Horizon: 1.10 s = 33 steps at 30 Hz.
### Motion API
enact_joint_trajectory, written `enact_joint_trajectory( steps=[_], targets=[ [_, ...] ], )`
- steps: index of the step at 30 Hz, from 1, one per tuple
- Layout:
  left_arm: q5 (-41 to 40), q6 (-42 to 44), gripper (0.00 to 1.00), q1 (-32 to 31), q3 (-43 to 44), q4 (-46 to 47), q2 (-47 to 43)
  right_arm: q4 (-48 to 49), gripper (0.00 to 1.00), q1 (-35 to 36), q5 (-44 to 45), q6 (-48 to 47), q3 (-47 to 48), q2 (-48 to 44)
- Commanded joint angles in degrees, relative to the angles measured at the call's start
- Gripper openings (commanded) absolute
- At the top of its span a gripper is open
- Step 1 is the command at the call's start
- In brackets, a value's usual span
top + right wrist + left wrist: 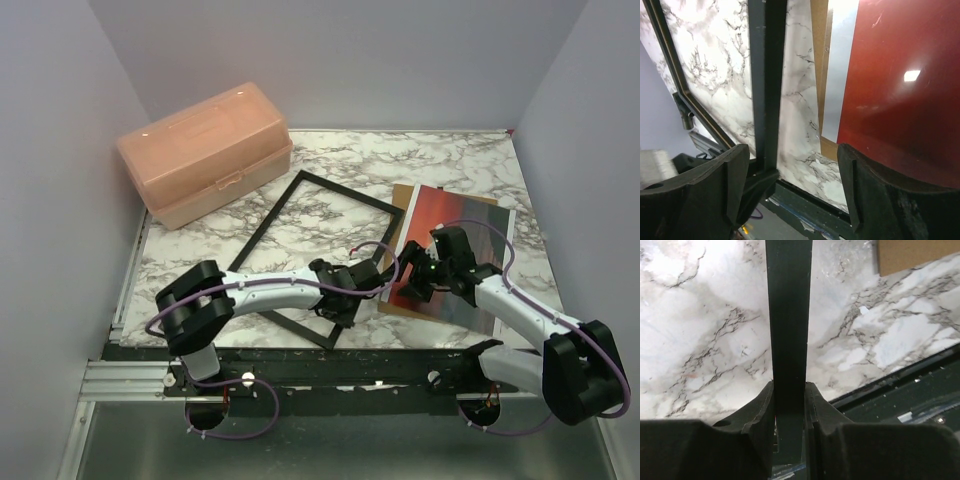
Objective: Put the photo into the frame
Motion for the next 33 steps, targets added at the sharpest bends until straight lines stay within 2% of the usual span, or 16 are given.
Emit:
enact_joint_trajectory(
  steps=[1, 7, 9, 16, 24, 31, 33],
  targets=[
    [-1.20, -1.24, 0.00, -0.22, -1.75, 0.53, -7.81, 1.73, 0.81, -0.30, -3.37, 0.11, -1.00, -1.00],
    [-1.20, -1.19, 0.00, -0.17, -3.95, 0.42, -14.33, 5.36, 0.97, -0.31, -6.63, 2.42, -0.50, -2.50],
    [-0.81, -1.22, 0.00, -0.21, -4.79, 0.48, -16.14, 5.99, 1.00, -0.30, -7.09, 3.09, -0.03, -3.67],
    [-1.02, -0.86, 0.00, -0.17, -9.73, 3.65, -23.81, 12.84, 1.00, -0.30, -11.02, 5.57, 0.27, -5.51],
    [1.51, 1.28, 0.00, -0.21, -15.10, 7.97, -33.20, 26.54, 0.99, -0.39, -15.73, 12.03, -0.23, 3.54],
    [2.56, 3.15, 0.00, -0.97, -19.40, 11.15, -41.10, 37.01, 0.94, -0.53, -17.54, 17.07, -0.20, 9.64],
    [1.93, 3.08, 0.00, -1.08, -19.90, 10.40, -42.36, 39.00, 0.88, -0.48, -17.79, 18.35, -0.34, 9.96]
  ],
)
